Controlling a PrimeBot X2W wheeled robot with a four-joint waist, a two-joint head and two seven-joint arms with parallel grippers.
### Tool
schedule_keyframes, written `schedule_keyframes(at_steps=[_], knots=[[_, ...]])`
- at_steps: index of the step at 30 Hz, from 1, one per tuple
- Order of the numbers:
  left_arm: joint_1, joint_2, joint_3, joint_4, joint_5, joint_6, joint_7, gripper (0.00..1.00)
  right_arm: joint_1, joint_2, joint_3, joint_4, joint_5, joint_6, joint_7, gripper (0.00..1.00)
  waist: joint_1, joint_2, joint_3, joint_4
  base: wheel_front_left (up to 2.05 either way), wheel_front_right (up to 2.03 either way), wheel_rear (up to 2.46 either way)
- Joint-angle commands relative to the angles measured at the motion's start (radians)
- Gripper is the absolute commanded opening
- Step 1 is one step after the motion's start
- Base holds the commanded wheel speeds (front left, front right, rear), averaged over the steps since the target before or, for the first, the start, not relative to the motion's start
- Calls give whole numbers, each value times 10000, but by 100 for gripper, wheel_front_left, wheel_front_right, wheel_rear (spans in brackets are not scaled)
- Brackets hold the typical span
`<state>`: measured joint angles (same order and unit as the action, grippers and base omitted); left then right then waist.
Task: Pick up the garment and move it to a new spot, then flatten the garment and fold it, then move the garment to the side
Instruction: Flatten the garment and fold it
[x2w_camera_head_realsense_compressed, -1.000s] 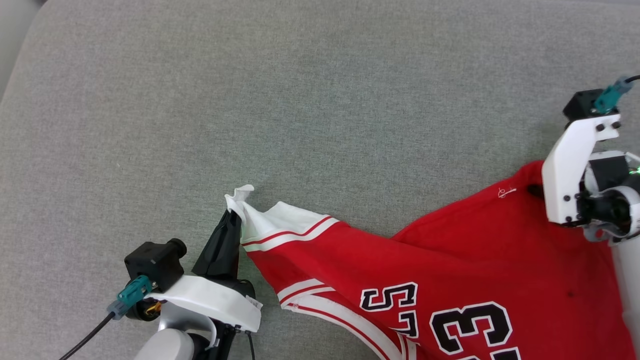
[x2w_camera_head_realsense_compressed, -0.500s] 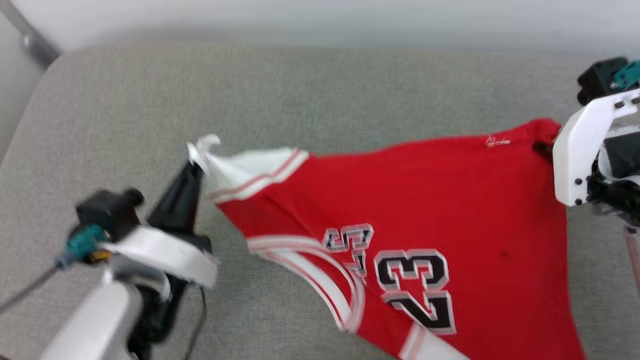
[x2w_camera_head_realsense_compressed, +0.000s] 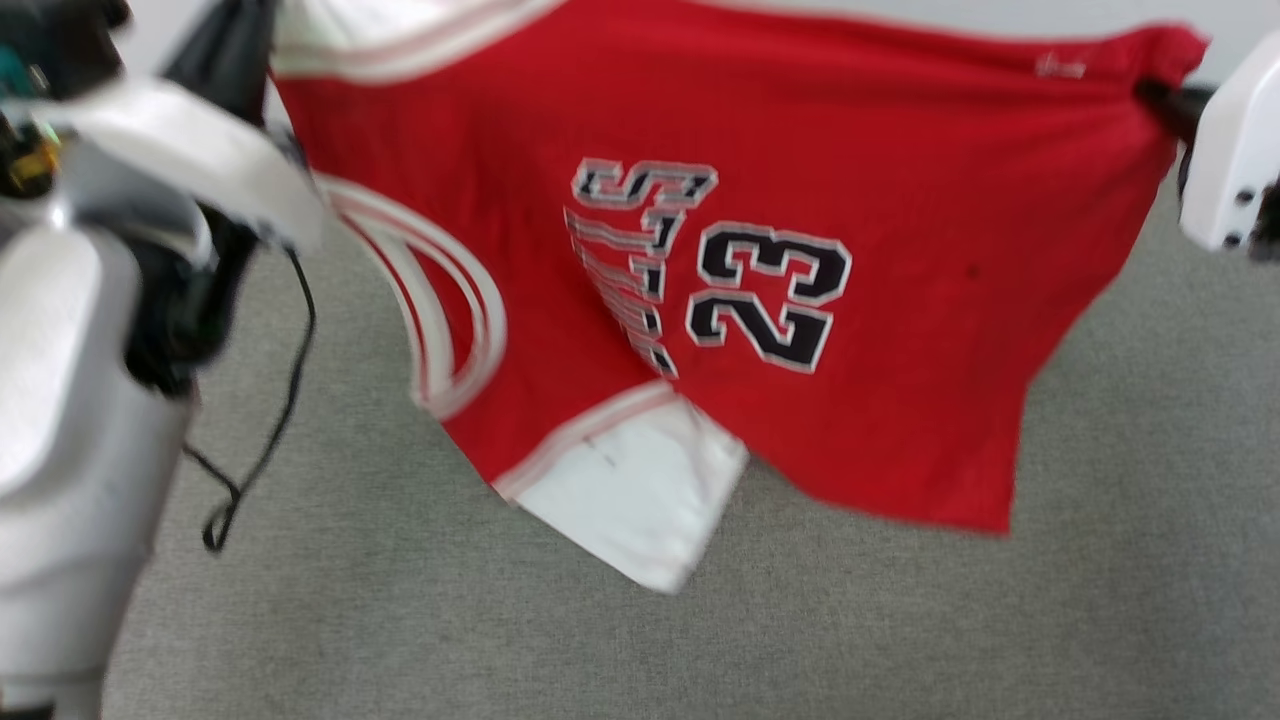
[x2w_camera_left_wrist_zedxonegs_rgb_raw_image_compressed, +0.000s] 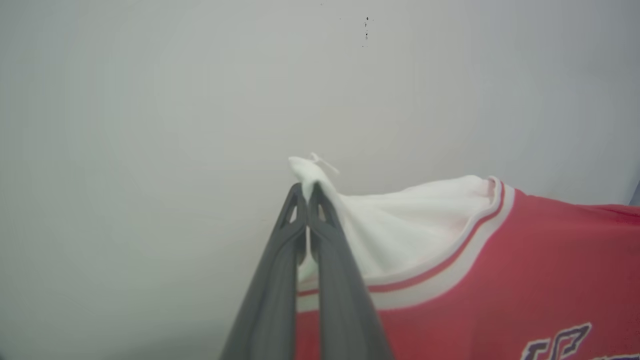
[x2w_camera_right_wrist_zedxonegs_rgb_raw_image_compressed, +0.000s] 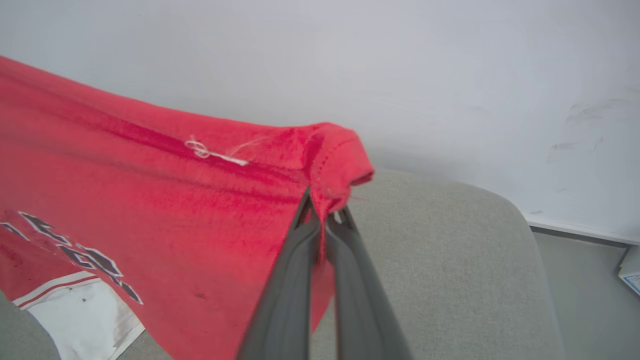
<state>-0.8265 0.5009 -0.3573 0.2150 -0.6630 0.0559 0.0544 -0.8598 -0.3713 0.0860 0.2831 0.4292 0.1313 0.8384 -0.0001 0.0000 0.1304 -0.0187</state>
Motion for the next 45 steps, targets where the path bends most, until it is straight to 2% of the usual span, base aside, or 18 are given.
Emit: schedule_keyframes(at_steps=[1, 6, 13, 24, 32, 45], knots=[[-357, 25, 71, 215, 55, -23, -49, 0, -262, -20, -38, 78, -101, -11, -119, 0, 1, 0, 201, -83, 0, 0, 0], [-2593, -63, 207, 1511, 256, -279, -117, 0, -1674, 100, -317, 364, -411, -12, -754, 0, 1, 0, 1133, -237, 0, 0, 0], [-5512, 202, 378, 2631, 809, -388, -479, 0, -3946, 396, -594, 599, -1132, -14, -2080, 0, 1, 0, 2787, -505, 0, 0, 0], [-8843, 563, 633, 3055, 1289, -355, -777, 0, -7305, 364, -204, 1448, -1456, -14, -4093, 0, 1, 0, 5105, -890, 0, 0, 0], [-9500, 420, 512, 3217, 1418, -247, -885, 0, -8846, 649, 760, 3076, -1018, -12, -5492, 0, 1, 0, 6231, -961, 0, 0, 0], [-8626, 116, 551, 3644, 1022, -240, -1326, 0, -9255, 613, 2683, 4858, 289, -12, -6623, 0, 1, 0, 6737, -818, 0, 0, 0]])
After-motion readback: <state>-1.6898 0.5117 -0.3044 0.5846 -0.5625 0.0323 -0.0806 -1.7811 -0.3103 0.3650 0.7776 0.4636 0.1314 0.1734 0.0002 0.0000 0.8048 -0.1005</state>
